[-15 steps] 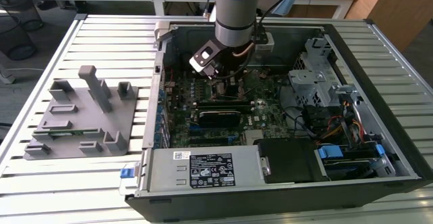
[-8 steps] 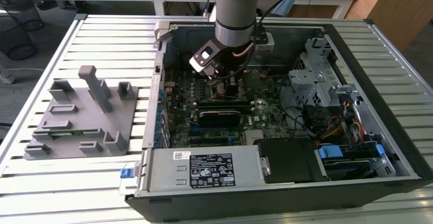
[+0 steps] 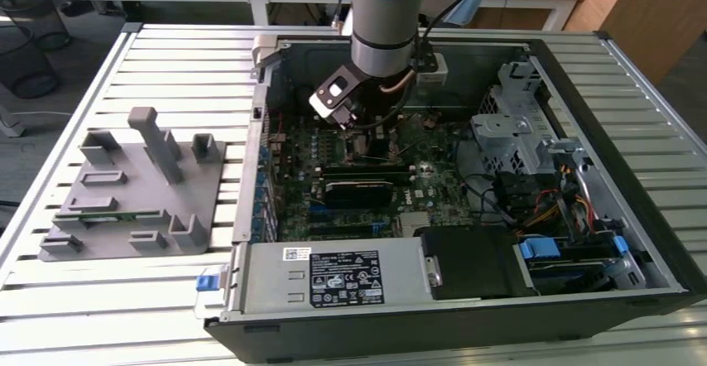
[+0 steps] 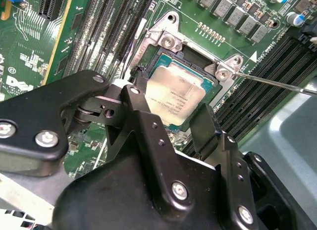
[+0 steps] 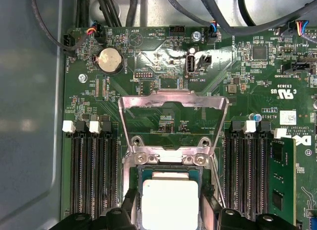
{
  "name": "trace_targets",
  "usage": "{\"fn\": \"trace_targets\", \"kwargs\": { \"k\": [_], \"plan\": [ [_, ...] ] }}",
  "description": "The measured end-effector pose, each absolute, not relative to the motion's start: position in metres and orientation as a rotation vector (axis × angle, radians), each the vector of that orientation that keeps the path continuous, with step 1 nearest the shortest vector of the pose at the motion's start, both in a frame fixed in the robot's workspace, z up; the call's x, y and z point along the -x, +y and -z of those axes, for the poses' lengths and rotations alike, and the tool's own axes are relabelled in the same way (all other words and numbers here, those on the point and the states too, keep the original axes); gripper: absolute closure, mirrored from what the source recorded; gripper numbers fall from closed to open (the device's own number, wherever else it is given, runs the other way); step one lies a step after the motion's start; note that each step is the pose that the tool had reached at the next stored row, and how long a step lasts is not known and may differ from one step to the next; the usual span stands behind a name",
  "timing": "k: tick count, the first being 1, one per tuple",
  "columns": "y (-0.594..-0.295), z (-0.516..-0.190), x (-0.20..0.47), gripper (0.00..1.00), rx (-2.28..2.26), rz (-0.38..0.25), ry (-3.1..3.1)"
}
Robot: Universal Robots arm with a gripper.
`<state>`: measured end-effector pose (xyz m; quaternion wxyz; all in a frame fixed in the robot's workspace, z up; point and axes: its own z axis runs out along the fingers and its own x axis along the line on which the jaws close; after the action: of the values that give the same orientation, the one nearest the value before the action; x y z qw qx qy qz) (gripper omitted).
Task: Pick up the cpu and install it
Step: 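Place the cpu into insertion slot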
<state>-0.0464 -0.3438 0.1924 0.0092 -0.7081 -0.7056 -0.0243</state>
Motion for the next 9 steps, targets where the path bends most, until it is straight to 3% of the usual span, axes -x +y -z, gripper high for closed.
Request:
{"fn": "trace_targets", "kwargs": {
  "k": [9],
  "plan": [
    [-0.3438, -0.1958, 0.0463, 0.38, 2.212, 0.075, -2.204]
  ]
}}
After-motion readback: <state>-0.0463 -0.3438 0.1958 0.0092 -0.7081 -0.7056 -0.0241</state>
